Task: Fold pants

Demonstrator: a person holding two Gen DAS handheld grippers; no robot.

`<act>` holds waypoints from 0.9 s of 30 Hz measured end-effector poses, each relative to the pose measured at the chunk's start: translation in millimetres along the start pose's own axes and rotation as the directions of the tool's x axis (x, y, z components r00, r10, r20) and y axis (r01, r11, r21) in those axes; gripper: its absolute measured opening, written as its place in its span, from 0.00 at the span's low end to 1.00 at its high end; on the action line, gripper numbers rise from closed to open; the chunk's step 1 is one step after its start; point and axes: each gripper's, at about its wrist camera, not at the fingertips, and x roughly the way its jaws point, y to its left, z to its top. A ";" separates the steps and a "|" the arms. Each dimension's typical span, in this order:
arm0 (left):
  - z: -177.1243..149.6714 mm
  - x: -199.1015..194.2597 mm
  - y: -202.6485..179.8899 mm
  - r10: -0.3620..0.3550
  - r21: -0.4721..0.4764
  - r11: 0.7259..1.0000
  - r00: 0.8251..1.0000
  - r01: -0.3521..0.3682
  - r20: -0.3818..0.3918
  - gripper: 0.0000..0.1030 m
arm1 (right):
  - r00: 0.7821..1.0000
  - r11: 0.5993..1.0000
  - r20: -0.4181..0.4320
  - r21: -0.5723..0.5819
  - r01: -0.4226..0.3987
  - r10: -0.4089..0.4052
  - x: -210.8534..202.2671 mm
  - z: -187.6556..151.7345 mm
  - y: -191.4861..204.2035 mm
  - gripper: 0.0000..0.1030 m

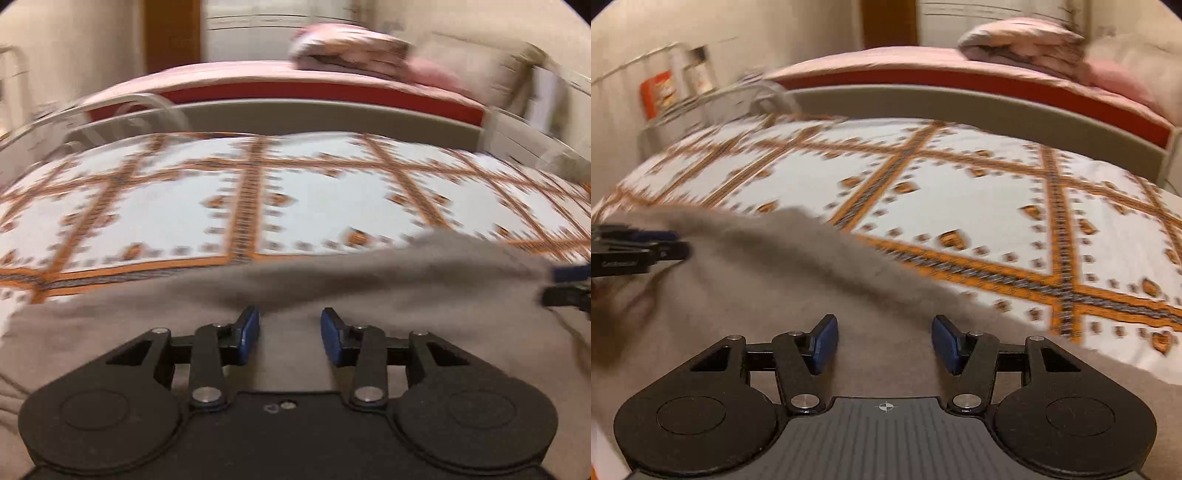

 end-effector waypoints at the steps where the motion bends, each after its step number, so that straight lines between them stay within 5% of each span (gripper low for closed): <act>1: -1.0 -2.0 7.4 0.015 -0.018 1.000 1.000 -0.015 -0.001 0.31 | 0.999 0.999 -0.004 -0.021 0.048 -0.048 -1.7 0.9 -5.8 0.55; 6: -7.6 -23.2 31.1 0.053 -0.054 0.997 0.999 -0.053 -0.005 0.28 | 0.990 0.989 -0.042 0.063 0.136 -0.134 -26.7 -15.9 -77.4 0.57; 9: -8.1 -40.2 25.5 0.072 -0.025 0.997 0.997 -0.072 -0.007 0.30 | 0.989 0.982 0.019 0.120 0.146 -0.149 -65.0 -26.4 -109.4 0.57; 16: -20.7 -63.0 22.1 0.091 0.003 0.996 0.996 -0.091 -0.009 0.33 | 0.988 0.982 0.057 0.131 0.134 -0.143 -120.7 -38.8 -136.1 0.57; 19: -29.6 -59.8 26.7 0.090 0.015 0.996 0.995 -0.089 -0.036 0.34 | 0.986 0.980 -0.018 0.106 0.166 -0.165 -108.1 -51.1 -146.3 0.58; 20: -33.0 -57.8 30.4 0.079 0.000 0.997 0.996 -0.079 -0.044 0.34 | 0.973 0.969 -0.075 0.105 0.225 -0.218 -98.1 -58.0 -155.7 0.58; 22: -35.0 -61.1 33.2 0.071 -0.029 0.997 0.997 -0.073 -0.043 0.34 | 0.953 0.927 -0.104 0.223 0.300 -0.284 -96.9 -70.8 -189.4 0.78; 24: -34.5 -71.4 30.9 0.089 -0.039 0.995 0.996 -0.090 -0.031 0.35 | 0.925 0.849 -0.116 0.369 0.378 -0.361 -117.1 -72.8 -217.3 0.77; 27: -38.0 -89.6 29.6 0.095 -0.043 0.995 0.995 -0.095 -0.009 0.41 | 0.932 0.841 0.036 0.445 0.309 -0.362 -167.6 -75.8 -237.1 0.77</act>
